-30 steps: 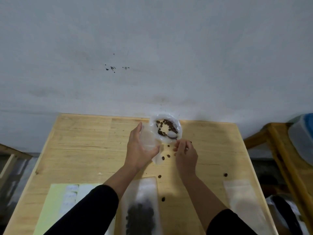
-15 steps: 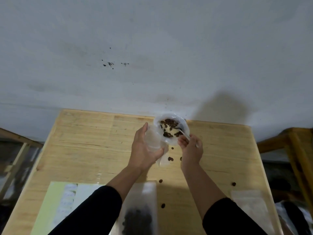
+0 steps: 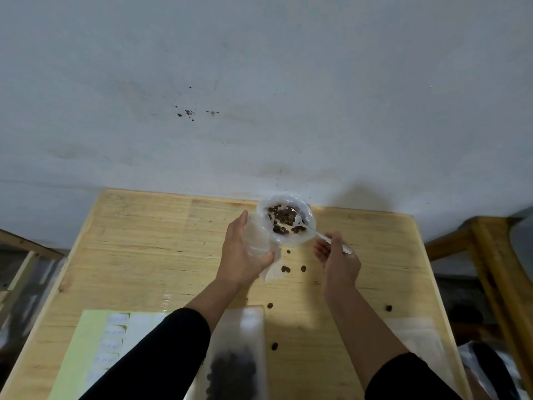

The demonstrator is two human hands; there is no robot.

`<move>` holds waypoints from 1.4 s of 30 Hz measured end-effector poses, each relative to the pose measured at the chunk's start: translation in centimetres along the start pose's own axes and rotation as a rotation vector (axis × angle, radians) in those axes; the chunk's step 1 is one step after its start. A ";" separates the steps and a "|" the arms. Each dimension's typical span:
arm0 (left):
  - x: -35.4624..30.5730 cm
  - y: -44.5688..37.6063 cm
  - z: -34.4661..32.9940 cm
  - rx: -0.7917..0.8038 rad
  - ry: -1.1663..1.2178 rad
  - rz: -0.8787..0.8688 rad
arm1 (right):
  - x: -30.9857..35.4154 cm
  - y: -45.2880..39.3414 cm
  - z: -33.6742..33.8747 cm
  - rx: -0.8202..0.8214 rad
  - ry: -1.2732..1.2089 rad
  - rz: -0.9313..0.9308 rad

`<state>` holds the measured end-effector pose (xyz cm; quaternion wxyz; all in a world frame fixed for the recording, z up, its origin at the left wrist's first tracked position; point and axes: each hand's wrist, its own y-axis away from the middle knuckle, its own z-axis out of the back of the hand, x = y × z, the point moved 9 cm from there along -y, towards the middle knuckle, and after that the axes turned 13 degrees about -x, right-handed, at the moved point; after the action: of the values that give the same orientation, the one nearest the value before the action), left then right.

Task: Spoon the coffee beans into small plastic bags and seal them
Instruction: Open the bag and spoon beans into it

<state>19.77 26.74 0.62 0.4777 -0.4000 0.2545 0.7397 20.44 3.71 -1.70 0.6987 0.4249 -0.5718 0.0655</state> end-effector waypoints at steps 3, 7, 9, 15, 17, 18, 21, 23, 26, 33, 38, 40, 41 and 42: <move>-0.2 0.1 -0.1 0.000 0.011 -0.011 | 1.9 1.3 -0.1 0.066 -0.010 0.042; -0.4 0.2 0.0 -0.006 0.024 -0.022 | 4.1 3.7 -0.8 0.162 0.032 0.145; -0.4 0.2 -0.1 -0.007 0.018 -0.026 | 5.0 4.9 -1.2 0.218 0.118 0.262; -1.0 0.4 0.1 0.000 0.044 -0.037 | 7.6 7.6 -1.5 0.281 0.206 0.598; -0.9 0.4 0.2 -0.007 0.048 -0.037 | 7.5 6.5 -0.7 0.171 0.204 0.593; -0.8 0.5 0.2 -0.005 0.046 -0.036 | 7.3 5.7 -0.2 0.117 0.226 0.585; -0.8 0.6 0.2 0.002 0.028 -0.036 | 6.1 3.5 0.7 0.026 0.360 0.598; -0.8 0.5 0.1 0.002 0.023 -0.035 | 5.4 2.5 0.7 0.022 0.419 0.606; -0.9 0.2 -0.2 0.009 0.010 -0.038 | 4.9 1.7 0.0 0.064 0.471 0.614; -0.8 -0.5 -1.1 0.029 0.051 -0.002 | 2.2 0.1 -1.1 0.201 0.433 0.472; -0.5 -1.0 -1.3 0.040 0.065 0.021 | -0.5 -0.6 -1.3 0.269 0.294 0.218; -0.3 -1.3 -1.3 0.032 0.054 0.026 | -1.1 -0.3 -2.0 0.313 0.308 0.189; -0.1 -1.3 -1.3 0.026 0.046 0.029 | -1.3 -0.2 -2.3 0.326 0.318 0.183; 0.1 -1.4 -1.3 0.023 0.040 0.033 | -1.5 -0.1 -2.5 0.328 0.322 0.169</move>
<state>21.47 26.40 -0.14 0.4647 -0.4050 0.2793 0.7362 21.89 5.87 -2.98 0.6946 0.4674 -0.4682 0.2826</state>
